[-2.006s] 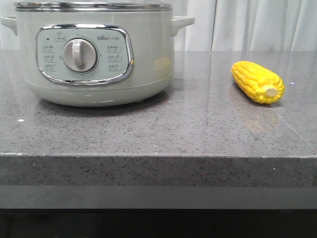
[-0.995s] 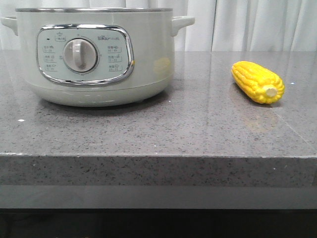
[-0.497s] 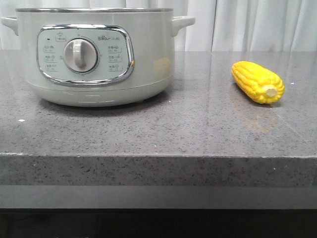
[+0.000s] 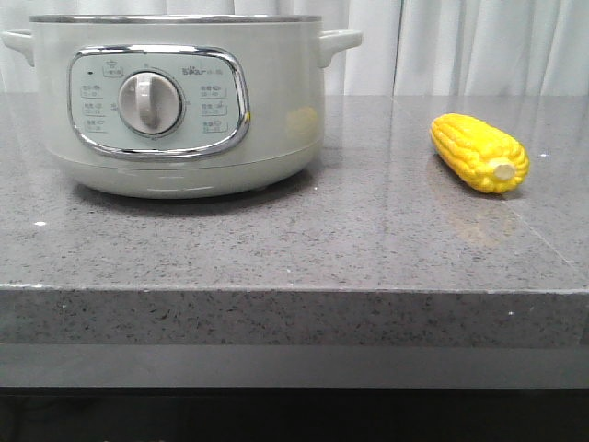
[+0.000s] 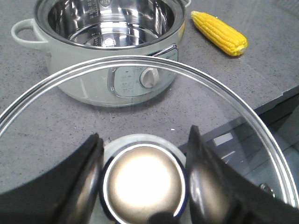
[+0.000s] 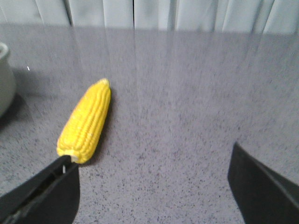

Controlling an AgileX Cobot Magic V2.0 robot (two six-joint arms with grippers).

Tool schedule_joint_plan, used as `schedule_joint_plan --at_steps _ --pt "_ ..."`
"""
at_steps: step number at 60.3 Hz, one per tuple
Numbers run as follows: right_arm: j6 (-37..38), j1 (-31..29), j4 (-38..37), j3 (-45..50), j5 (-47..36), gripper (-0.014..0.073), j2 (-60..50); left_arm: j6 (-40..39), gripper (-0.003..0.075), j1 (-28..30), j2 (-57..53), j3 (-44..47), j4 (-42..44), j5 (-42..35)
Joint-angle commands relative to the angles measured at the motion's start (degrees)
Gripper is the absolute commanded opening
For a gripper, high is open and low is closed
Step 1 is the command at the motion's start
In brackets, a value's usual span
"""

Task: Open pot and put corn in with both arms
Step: 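Lift the glass lid off the pot with the left gripper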

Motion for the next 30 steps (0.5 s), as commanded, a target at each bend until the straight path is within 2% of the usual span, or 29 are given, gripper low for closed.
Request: schedule_joint_plan --at_steps 1,11,30 --pt "-0.45 0.64 -0.55 -3.74 -6.06 0.0653 6.38 -0.25 0.0134 -0.14 0.05 -1.9 -2.74 -7.25" --pt "-0.45 3.58 0.25 -8.36 -8.68 0.0653 18.55 -0.25 0.0134 -0.14 0.05 -1.9 -3.07 -7.25" --pt "-0.45 9.2 8.41 -20.6 -7.57 0.0653 41.12 -0.25 0.0134 -0.14 0.05 -1.9 -3.07 -7.25"
